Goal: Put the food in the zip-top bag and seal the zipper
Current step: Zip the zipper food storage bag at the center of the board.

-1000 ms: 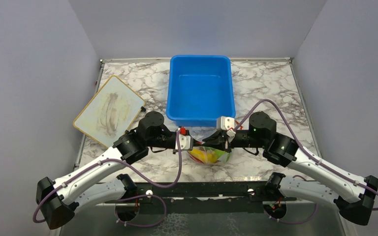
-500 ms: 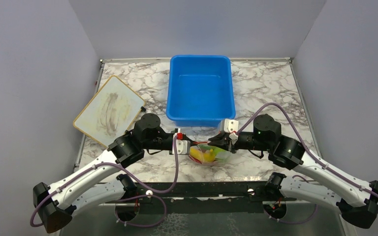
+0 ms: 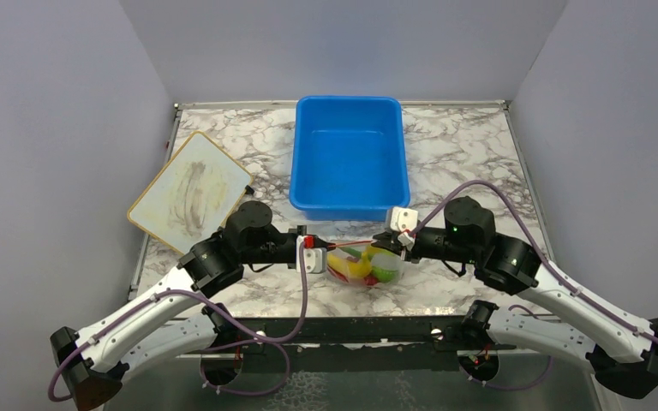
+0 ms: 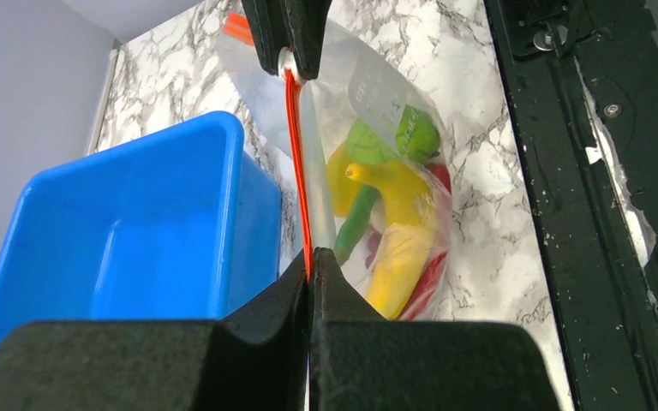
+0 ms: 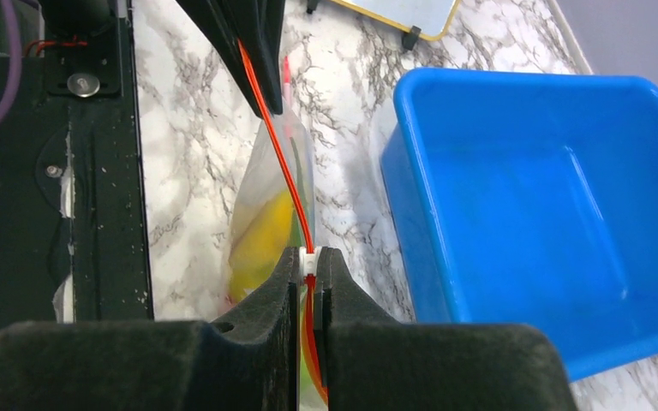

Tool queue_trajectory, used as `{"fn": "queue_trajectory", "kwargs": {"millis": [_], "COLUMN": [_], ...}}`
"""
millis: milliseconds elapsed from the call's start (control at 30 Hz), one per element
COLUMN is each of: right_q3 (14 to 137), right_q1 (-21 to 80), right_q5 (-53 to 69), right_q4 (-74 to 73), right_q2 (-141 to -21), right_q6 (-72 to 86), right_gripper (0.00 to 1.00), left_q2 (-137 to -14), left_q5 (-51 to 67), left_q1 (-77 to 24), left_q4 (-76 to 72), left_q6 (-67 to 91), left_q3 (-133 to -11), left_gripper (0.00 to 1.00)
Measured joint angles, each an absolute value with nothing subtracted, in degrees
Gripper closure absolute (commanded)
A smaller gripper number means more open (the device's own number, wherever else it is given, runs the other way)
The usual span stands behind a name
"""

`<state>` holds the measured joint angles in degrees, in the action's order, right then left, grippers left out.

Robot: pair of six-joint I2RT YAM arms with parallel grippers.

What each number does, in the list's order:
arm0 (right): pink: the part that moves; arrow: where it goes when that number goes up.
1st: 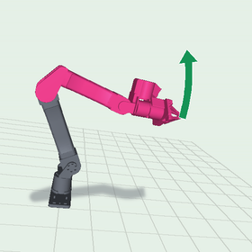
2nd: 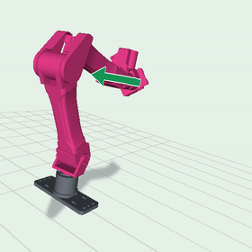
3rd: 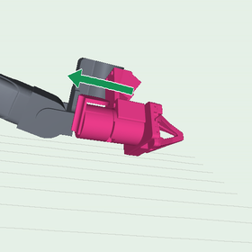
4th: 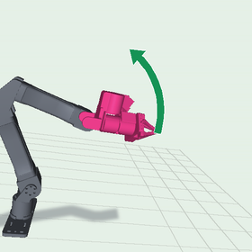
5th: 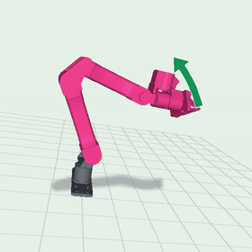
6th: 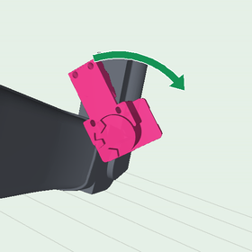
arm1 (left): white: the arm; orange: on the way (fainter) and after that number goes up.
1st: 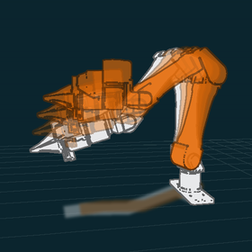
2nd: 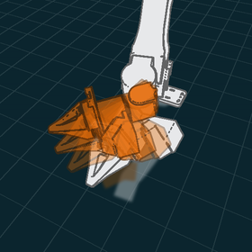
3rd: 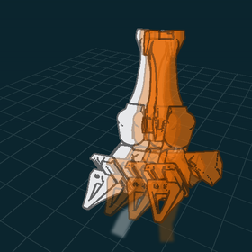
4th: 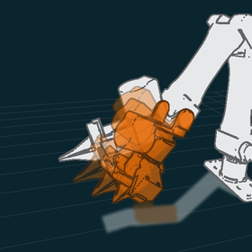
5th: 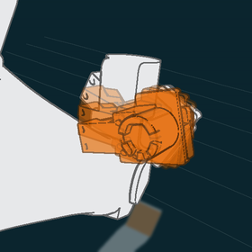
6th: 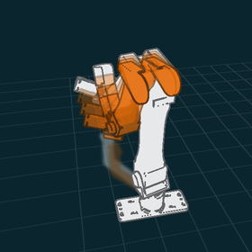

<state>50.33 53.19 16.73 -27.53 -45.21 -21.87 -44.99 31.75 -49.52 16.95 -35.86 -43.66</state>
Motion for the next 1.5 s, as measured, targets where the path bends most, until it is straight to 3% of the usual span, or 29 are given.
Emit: {"fn": "queue_trajectory", "kwargs": {"millis": [700, 1500], "right_q3": [58.57, 64.36], "right_q1": [53.21, 53.25], "right_q5": [5.78, -5.48], "right_q4": [-41.52, -52.34], "right_q2": [-45.21, -43.16], "right_q6": [-31.24, -31.57], "right_gripper": [0.99, 0.99], "left_q2": [-43.70, -42.22], "left_q5": [24.93, 19.79], "left_q1": [-49.52, -49.52], "left_q4": [20.60, 23.86], "left_q6": [-39.83, -41.54], "left_q3": [-45.82, -46.50], "left_gripper": [1.00, 1.00]}}
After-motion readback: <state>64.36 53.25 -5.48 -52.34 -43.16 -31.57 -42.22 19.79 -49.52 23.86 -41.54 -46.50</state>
